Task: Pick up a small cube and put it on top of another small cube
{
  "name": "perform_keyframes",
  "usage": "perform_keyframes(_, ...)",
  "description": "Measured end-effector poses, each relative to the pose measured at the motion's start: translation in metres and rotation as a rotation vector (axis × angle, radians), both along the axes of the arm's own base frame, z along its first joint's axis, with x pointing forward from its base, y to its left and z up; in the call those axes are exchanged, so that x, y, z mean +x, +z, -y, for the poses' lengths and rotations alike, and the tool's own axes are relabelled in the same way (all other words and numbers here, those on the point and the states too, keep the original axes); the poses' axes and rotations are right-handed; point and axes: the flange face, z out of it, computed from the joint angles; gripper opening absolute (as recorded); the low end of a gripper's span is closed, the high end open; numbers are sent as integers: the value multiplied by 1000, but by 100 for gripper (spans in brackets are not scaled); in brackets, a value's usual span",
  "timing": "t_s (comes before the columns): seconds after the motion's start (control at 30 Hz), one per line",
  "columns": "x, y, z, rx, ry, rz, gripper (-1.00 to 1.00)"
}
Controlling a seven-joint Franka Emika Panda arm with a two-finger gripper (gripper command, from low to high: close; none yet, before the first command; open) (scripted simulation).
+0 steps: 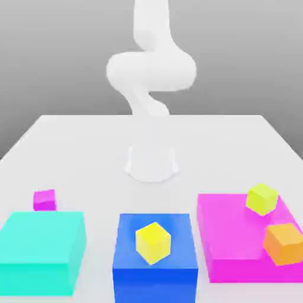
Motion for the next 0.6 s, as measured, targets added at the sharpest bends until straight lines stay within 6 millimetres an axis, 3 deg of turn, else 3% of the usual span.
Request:
perform_keyframes(0.13,28,-81,61,49,-188,-116,0)
perform_keyframes(0.3,26,-182,138,125,-416,-247,0)
perform_keyframes(0.43,-1,-263,191,199,-599,-345,0)
perform_keyframes(0.6,-60,-357,239,309,-826,-460,0)
